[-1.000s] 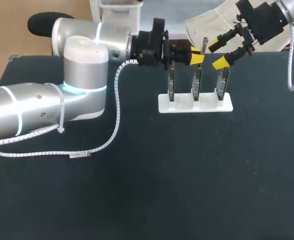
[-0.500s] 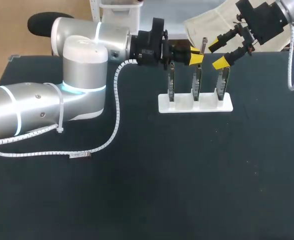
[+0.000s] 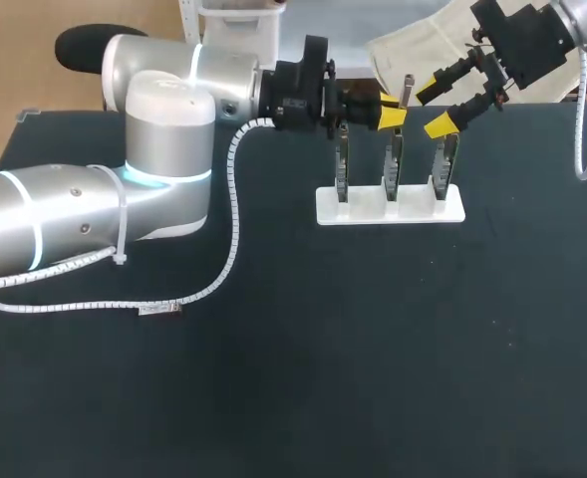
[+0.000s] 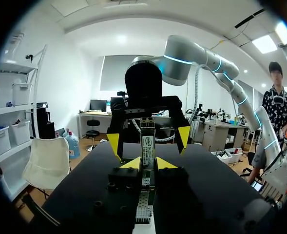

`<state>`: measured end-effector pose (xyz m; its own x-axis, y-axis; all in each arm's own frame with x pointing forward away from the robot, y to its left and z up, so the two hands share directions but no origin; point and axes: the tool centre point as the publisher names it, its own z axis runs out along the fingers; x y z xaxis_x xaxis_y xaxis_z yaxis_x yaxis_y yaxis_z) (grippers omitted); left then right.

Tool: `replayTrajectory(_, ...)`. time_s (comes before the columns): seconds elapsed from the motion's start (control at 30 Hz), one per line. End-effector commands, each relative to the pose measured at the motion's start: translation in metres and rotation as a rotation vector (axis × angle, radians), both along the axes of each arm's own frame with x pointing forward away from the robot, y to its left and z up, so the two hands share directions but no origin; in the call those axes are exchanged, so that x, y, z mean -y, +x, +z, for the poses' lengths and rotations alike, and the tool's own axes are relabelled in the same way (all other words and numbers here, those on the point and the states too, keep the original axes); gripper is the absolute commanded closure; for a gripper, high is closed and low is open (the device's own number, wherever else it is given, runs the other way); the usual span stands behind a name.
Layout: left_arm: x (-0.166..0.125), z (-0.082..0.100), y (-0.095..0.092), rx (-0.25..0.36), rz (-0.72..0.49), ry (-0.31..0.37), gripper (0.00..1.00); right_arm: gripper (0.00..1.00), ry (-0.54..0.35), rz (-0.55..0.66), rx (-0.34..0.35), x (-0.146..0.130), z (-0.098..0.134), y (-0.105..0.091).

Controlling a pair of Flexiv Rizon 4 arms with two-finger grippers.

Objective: Pick up the optical module with the left hand, and insert it into the network port with the right hand.

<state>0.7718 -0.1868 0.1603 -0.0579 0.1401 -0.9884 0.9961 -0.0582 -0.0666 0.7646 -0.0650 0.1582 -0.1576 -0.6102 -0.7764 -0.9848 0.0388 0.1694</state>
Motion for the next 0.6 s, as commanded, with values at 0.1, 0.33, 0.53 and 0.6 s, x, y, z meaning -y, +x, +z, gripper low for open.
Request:
replayTrajectory(0.1, -0.001, 0.0, -0.001, 0.002, 0.003, 0.0, 1.0, 0.0, 0.004, -0.023, 0.018, 0.003, 0.002, 0.004)
replayTrajectory(0.33, -0.001, 0.0, -0.001, 0.002, 0.003, 0.0, 1.0, 0.0, 0.006, -0.048, 0.078, 0.01, 0.016, 0.017)
replayTrajectory(0.53, -0.001, 0.0, -0.001, 0.002, 0.003, 0.0, 1.0, 0.0, 0.028, -0.048, 0.113, 0.005, 0.029, 0.023)
replayTrajectory(0.6, -0.001, 0.0, -0.001, 0.002, 0.003, 0.0, 1.0, 0.0, 0.039, -0.047, 0.117, 0.001, 0.032, 0.025)
